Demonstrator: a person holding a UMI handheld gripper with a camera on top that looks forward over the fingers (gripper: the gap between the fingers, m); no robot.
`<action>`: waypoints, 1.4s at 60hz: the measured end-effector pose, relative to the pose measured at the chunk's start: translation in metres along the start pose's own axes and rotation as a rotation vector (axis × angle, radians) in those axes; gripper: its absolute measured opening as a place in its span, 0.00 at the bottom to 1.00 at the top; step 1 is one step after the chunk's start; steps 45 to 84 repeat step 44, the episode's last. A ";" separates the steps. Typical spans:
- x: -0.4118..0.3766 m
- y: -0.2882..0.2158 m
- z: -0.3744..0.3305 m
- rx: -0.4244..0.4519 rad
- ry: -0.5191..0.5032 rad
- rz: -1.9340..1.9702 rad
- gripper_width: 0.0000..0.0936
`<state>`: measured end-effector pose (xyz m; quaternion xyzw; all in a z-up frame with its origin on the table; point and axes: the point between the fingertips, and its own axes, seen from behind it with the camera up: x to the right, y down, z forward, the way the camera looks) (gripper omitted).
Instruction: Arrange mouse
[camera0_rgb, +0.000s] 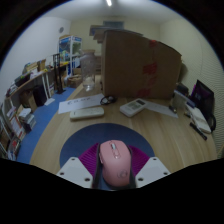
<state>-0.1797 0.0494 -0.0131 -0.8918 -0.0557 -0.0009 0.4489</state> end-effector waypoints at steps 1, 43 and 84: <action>-0.001 -0.003 -0.002 0.009 0.004 -0.001 0.46; 0.085 -0.004 -0.234 0.012 0.016 0.161 0.90; 0.091 -0.001 -0.241 0.010 0.027 0.168 0.89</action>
